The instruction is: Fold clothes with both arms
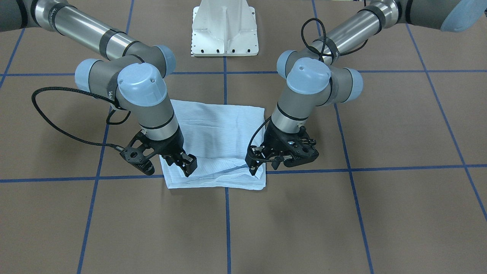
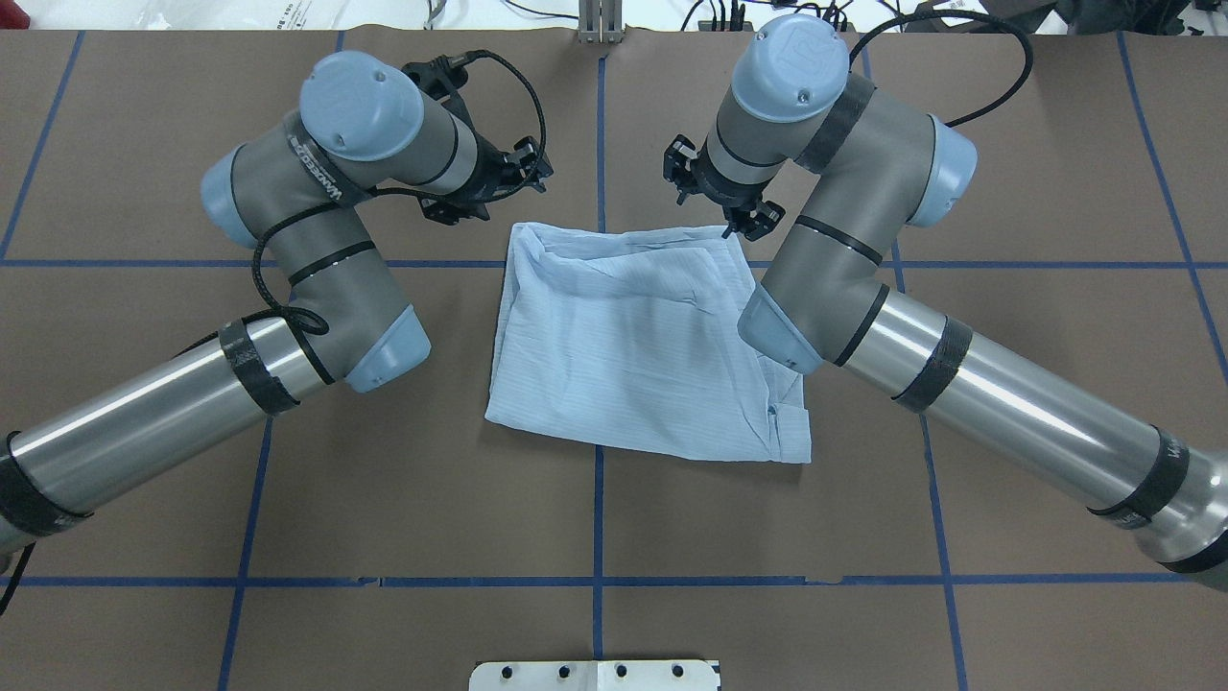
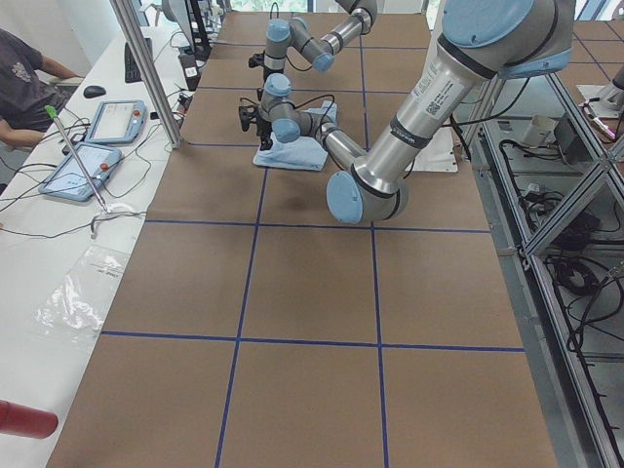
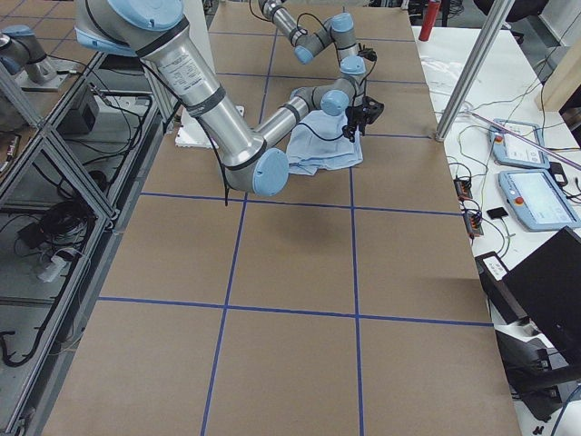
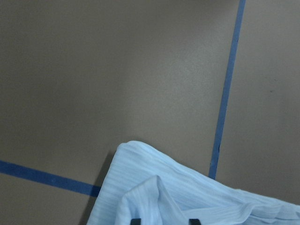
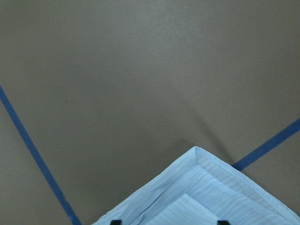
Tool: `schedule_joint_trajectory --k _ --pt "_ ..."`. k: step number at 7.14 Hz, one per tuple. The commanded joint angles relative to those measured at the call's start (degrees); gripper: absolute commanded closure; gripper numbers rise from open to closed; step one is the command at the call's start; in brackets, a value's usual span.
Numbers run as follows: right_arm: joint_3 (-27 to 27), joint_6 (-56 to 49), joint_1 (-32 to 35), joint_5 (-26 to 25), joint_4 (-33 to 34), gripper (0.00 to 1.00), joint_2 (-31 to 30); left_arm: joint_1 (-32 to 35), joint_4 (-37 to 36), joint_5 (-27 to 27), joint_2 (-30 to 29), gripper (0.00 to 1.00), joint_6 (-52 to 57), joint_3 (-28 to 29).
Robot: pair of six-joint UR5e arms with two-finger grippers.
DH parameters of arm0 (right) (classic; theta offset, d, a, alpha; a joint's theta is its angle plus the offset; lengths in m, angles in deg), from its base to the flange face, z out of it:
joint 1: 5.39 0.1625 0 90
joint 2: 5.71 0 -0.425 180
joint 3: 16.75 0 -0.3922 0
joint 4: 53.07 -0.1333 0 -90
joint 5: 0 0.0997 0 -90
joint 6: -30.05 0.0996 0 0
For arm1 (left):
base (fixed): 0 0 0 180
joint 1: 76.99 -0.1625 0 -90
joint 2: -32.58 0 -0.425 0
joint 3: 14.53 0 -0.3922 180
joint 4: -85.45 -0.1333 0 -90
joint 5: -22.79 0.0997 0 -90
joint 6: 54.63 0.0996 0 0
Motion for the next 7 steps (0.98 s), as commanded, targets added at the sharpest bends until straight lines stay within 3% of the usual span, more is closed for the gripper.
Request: schedule_joint_trajectory --k 1,2,4,6,7 --pt "-0.6 -0.8 -1.5 0.3 -2.2 0.0 -0.1 4.0 -4.1 -3.6 0.1 0.0 3.6 -0.2" --pt "-1.0 -2.2 -4.2 -0.4 -3.7 0.0 -0.2 5.8 -8.0 -3.9 0.4 0.0 7.1 -0.6" --pt "-0.8 -11.4 -8.6 -2.5 -3.4 0.0 1.2 9.9 -8.6 -4.6 7.8 0.0 17.4 -5.4" --pt "0.6 -20.2 -11.2 -6.2 -3.0 0.0 2.0 12.5 -8.6 -5.3 9.8 0.0 21.9 -6.4" --pt "5.4 -22.8 -11.7 -8.1 -1.9 0.0 6.0 12.6 -8.6 -5.3 9.8 0.0 21.9 -6.4"
